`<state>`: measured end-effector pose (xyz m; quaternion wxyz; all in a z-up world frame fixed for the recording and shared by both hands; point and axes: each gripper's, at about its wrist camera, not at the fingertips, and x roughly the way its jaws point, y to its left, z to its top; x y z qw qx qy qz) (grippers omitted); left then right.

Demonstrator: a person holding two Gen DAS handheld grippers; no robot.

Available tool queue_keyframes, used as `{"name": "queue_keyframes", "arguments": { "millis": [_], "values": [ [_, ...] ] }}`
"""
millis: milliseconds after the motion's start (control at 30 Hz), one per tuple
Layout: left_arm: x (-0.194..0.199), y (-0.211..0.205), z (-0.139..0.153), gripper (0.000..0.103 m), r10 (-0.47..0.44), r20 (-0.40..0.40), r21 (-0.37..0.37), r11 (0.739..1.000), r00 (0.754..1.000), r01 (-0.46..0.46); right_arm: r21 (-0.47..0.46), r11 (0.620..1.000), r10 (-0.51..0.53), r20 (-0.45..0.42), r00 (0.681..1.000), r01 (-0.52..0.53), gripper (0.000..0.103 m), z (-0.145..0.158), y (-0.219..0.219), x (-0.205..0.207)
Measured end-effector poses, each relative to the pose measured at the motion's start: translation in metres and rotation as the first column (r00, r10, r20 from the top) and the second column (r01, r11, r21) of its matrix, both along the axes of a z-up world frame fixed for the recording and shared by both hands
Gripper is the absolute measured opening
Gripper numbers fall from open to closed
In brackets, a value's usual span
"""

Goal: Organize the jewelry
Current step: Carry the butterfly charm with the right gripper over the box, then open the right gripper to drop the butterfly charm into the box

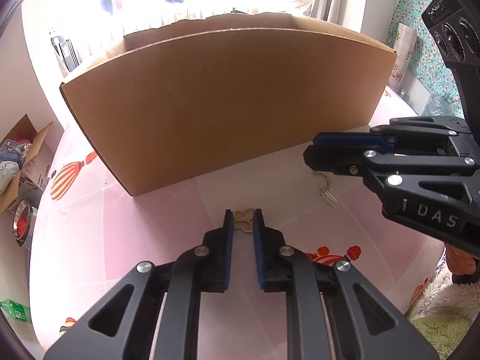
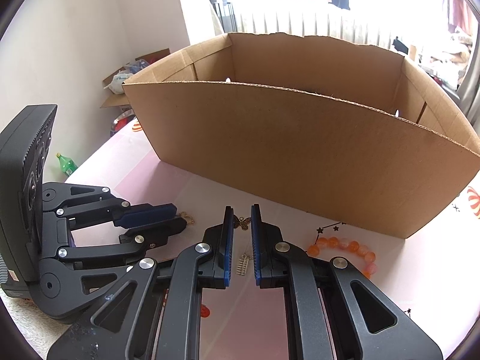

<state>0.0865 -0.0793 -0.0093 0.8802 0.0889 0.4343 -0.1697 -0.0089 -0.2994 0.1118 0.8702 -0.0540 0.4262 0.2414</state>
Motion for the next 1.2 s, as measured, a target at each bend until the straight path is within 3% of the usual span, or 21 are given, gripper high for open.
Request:
{"name": "queue_keyframes", "arguments": {
  "millis": [167, 333, 467, 600, 667, 767, 933, 1067, 1200],
  "values": [
    [-0.013, 0.004, 0.011, 0.013, -0.022, 0.043, 0.008, 1.0, 0.999, 0.021, 0.003, 1.0, 0.004, 0.02, 1.0, -0.004, 0.009, 0.005, -0.002, -0.005],
    [-0.025, 0.005, 0.04, 0.013, -0.046, 0.121, -0.001, 0.999, 0.992, 0.046, 0.015, 1.0, 0.023, 0.062, 0.998, -0.024, 0.009, 0.023, -0.002, -0.015],
    [-0.03, 0.01, 0.077, 0.013, -0.054, 0.208, -0.045, 0.997, 0.977, 0.064, 0.054, 0.998, 0.036, 0.11, 0.993, -0.042, 0.009, 0.051, -0.006, -0.019],
    [-0.024, 0.013, 0.109, 0.013, -0.079, 0.314, -0.065, 0.992, 0.946, 0.104, 0.093, 0.994, 0.035, 0.188, 0.981, -0.054, 0.009, 0.088, -0.016, -0.011],
    [-0.01, 0.011, 0.118, 0.013, -0.084, 0.32, -0.089, 0.989, 0.944, 0.118, 0.111, 0.992, 0.032, 0.21, 0.977, -0.057, 0.009, 0.101, -0.022, 0.001],
    [0.022, 0.007, 0.119, 0.013, -0.085, 0.267, -0.127, 0.984, 0.96, 0.123, 0.12, 0.992, 0.027, 0.187, 0.982, -0.05, 0.009, 0.109, -0.03, 0.035],
    [0.101, -0.011, 0.104, 0.013, -0.071, 0.023, -0.209, 0.975, 0.997, 0.074, 0.081, 0.997, 0.015, -0.052, 0.999, -0.011, 0.009, 0.088, -0.03, 0.115],
    [0.145, -0.031, 0.093, 0.013, -0.09, -0.12, -0.202, 0.977, 0.989, 0.064, 0.062, 0.998, -0.016, -0.219, 0.976, 0.031, 0.009, 0.066, -0.035, 0.164],
    [0.167, -0.048, 0.074, 0.013, -0.093, -0.234, -0.175, 0.983, 0.968, 0.052, -0.034, 0.999, -0.035, -0.262, 0.964, 0.027, 0.009, 0.053, -0.027, 0.187]
  ]
}}
